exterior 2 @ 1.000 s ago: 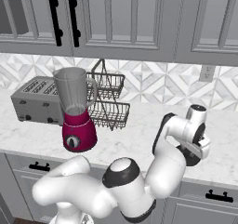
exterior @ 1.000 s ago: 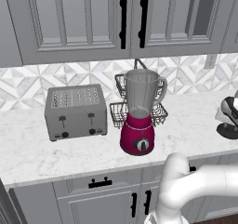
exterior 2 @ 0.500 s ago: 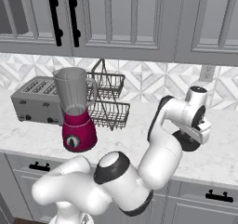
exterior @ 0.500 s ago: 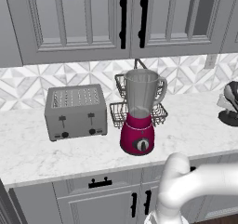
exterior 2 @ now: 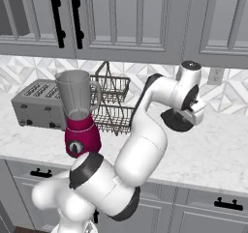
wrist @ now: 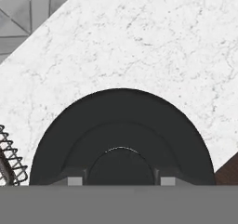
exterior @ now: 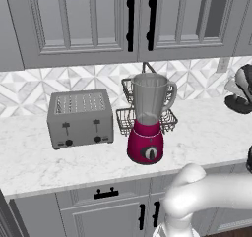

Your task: Close the lid blender by securely placing the lid on top.

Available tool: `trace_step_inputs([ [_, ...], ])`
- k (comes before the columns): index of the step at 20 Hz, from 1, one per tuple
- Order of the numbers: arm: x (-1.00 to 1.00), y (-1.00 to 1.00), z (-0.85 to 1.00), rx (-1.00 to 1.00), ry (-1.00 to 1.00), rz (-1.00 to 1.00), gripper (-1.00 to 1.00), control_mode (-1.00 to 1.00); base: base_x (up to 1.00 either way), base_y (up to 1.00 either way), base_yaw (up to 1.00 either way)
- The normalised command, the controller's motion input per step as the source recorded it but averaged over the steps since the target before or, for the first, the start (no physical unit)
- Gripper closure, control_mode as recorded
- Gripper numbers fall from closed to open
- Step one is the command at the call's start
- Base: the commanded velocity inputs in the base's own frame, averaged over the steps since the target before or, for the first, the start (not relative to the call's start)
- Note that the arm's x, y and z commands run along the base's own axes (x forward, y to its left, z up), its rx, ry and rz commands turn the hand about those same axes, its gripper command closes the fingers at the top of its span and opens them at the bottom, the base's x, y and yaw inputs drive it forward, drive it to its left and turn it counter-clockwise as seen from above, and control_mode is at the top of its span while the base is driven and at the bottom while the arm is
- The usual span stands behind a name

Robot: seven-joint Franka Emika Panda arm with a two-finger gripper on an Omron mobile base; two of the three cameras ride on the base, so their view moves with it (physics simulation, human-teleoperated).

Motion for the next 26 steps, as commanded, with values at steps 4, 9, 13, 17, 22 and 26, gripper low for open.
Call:
trace_step_inputs([
  [4, -0.01, 1.0, 1.0, -0.09, -0.21, 0.02, 1.0, -1.0, 0.0, 0.0, 0.0],
  [9, 0.0, 1.0, 1.0, -0.09, -0.19, 0.09, 1.0, -1.0, 0.0, 0.0, 0.0],
  [13, 0.0, 1.0, 1.0, -0.11, -0.16, 0.2, 1.0, -1.0, 0.0, 0.0, 0.0],
  [17, 0.0, 1.0, 1.0, -0.04, -0.04, 0.19, 1.0, -1.0, 0.0, 0.0, 0.0],
  [22, -0.01, 1.0, 0.71, 0.0, -0.03, 0.08, 1.0, -1.0, 0.0, 0.0, 0.0],
  [26, -0.31, 0.65, 0.03, 0.01, -0.2, 0.0, 1.0, -1.0, 0.0, 0.0, 0.0],
])
